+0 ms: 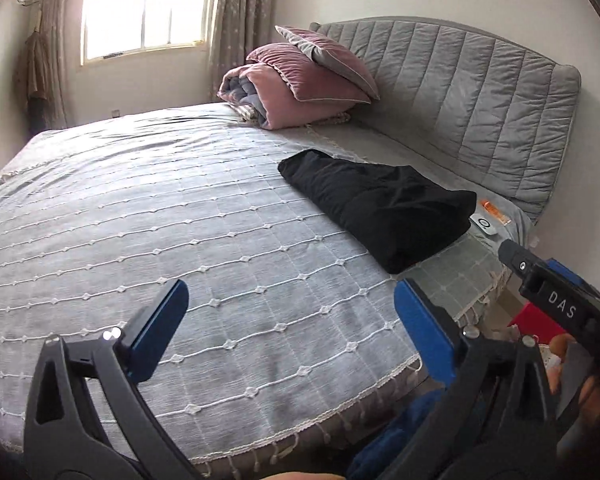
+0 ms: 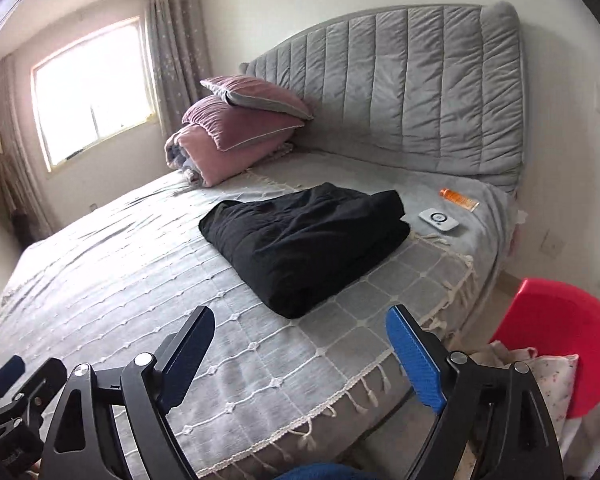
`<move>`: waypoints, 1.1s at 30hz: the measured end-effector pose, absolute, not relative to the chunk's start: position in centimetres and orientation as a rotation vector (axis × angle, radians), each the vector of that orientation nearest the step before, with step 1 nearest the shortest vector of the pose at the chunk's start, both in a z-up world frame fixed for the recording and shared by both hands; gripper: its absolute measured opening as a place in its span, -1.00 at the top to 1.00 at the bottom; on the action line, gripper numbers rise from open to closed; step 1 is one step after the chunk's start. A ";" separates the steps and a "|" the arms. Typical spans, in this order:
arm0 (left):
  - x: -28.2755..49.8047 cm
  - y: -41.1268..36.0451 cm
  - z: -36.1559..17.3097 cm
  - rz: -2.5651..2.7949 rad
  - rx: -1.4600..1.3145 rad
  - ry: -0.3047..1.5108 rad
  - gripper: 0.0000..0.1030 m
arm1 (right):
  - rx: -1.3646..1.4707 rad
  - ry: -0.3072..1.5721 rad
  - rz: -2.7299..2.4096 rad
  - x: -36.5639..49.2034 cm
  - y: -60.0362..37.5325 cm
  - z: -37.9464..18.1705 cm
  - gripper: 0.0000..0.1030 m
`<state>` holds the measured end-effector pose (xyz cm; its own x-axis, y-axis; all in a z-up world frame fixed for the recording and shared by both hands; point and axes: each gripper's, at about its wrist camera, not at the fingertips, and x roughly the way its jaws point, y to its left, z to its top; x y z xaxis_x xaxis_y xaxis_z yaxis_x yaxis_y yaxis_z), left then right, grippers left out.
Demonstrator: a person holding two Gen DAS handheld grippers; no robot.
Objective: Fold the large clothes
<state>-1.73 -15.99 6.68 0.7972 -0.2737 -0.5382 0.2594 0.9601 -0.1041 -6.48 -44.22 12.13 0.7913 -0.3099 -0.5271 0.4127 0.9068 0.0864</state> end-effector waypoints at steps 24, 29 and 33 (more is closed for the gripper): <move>-3.7 -16.2 7.2 -0.336 0.039 0.567 -0.99 | 0.086 0.522 -0.530 -9.8 -40.5 12.8 -1.00; -3.5 -16.3 7.0 -0.364 0.025 0.565 -0.99 | 0.067 0.509 -0.537 -10.3 -40.2 13.2 -1.00; -3.2 -16.3 6.7 -0.392 -0.007 0.567 -0.99 | 0.058 0.508 -0.538 -10.7 -40.1 12.9 -1.00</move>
